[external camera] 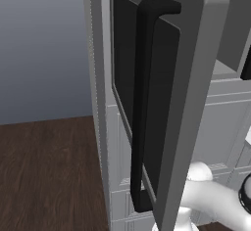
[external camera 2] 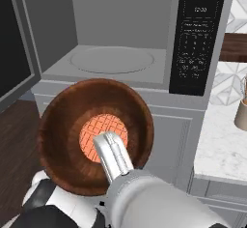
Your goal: Open the microwave, place the bowl with waffle inside the microwave, then close the microwave door and turn it on.
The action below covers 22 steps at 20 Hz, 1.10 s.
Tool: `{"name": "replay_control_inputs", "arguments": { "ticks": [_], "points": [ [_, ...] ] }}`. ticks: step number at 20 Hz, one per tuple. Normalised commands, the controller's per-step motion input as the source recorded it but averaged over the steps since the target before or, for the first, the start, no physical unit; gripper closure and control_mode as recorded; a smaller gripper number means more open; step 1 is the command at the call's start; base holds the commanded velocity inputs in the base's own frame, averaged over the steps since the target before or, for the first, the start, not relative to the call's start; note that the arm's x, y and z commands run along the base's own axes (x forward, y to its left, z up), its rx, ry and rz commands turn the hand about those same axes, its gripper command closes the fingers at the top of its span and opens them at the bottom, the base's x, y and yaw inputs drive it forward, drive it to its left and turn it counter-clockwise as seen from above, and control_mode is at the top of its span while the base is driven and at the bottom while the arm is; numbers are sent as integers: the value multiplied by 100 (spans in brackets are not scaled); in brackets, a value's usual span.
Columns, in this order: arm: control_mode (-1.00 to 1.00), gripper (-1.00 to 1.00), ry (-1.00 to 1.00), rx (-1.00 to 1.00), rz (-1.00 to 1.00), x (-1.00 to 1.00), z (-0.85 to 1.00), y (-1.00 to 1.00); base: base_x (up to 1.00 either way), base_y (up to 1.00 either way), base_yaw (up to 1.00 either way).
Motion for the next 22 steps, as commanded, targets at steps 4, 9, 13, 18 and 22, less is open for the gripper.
{"name": "replay_control_inputs", "arguments": {
  "ticks": [4, 9, 13, 18, 22],
  "points": [
    [-100, 100, 21, -18, 21, 12, 15, 100, 0, 0, 0],
    [-100, 100, 18, -7, 13, 37, 39, 100, 0, 0, 0],
    [-100, 100, 1, 3, 0, 76, 46, 67, 0, 0, 0],
    [-100, 100, 0, 14, -2, 100, 18, 28, 0, 0, 0],
    [-100, 100, -2, 14, -12, 91, 10, 14, 0, 0, 0]
  ]
}}
